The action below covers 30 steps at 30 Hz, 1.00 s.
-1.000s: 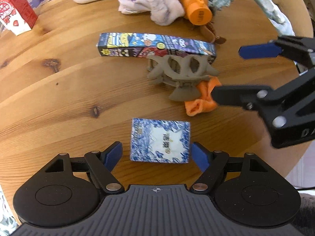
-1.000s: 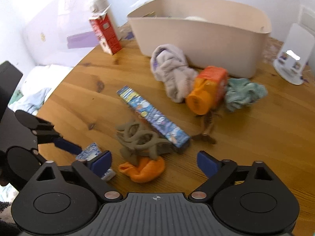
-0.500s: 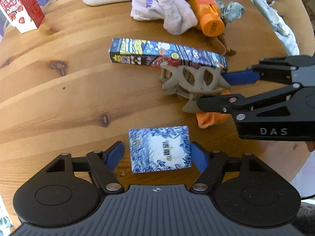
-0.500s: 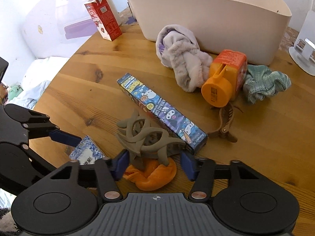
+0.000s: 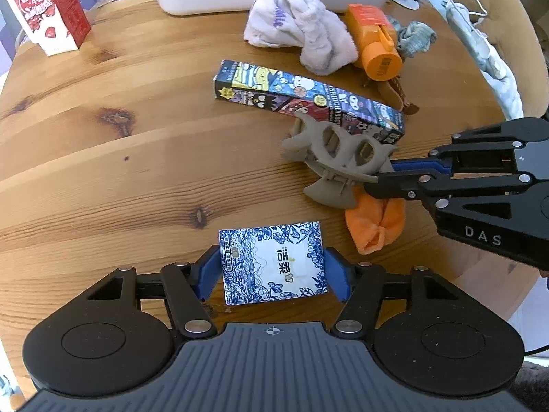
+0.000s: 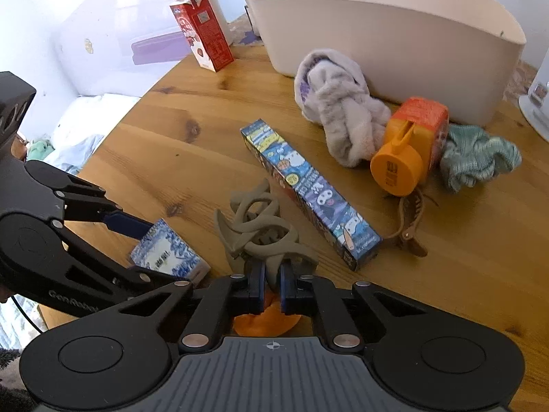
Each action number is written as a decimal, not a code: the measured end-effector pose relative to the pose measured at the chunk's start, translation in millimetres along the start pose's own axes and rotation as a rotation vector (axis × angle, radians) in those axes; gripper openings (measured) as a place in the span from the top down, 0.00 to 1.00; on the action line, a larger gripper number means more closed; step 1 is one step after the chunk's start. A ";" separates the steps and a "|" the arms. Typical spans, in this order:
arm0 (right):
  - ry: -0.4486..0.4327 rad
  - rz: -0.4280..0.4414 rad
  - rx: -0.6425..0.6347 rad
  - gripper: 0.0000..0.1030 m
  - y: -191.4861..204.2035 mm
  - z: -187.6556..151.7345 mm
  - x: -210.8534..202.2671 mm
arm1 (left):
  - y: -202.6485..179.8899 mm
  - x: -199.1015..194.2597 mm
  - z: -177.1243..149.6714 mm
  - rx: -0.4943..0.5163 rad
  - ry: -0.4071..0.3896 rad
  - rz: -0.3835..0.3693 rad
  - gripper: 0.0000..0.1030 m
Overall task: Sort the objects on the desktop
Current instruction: 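Grasp the blue-and-white box with the left tool while the right tool grasps the beige claw clip, then lift the blue-and-white box and claw clip and carry both over the basket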
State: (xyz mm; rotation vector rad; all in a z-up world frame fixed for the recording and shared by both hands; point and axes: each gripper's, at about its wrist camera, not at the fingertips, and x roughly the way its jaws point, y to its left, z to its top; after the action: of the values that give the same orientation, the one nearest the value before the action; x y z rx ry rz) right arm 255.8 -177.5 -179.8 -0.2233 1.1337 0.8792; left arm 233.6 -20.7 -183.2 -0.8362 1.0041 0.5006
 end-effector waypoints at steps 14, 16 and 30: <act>-0.077 0.008 0.004 0.92 -0.6 4.5 -24.5 | 12.1 -22.1 6.0 -0.032 -0.085 0.001 0.38; -0.091 0.006 0.007 0.92 -2.4 5.8 -31.7 | 14.9 -27.5 9.0 -0.038 -0.105 0.001 0.38; -0.267 -0.034 0.041 0.92 -23.2 37.3 -100.8 | 22.7 -82.0 55.2 -0.004 -0.304 0.026 0.38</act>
State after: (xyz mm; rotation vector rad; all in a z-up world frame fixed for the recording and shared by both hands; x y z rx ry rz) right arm 283.9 -221.4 -83.0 -0.0876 0.8958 0.8281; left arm 208.4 37.4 -103.9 -0.7261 0.7348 0.6310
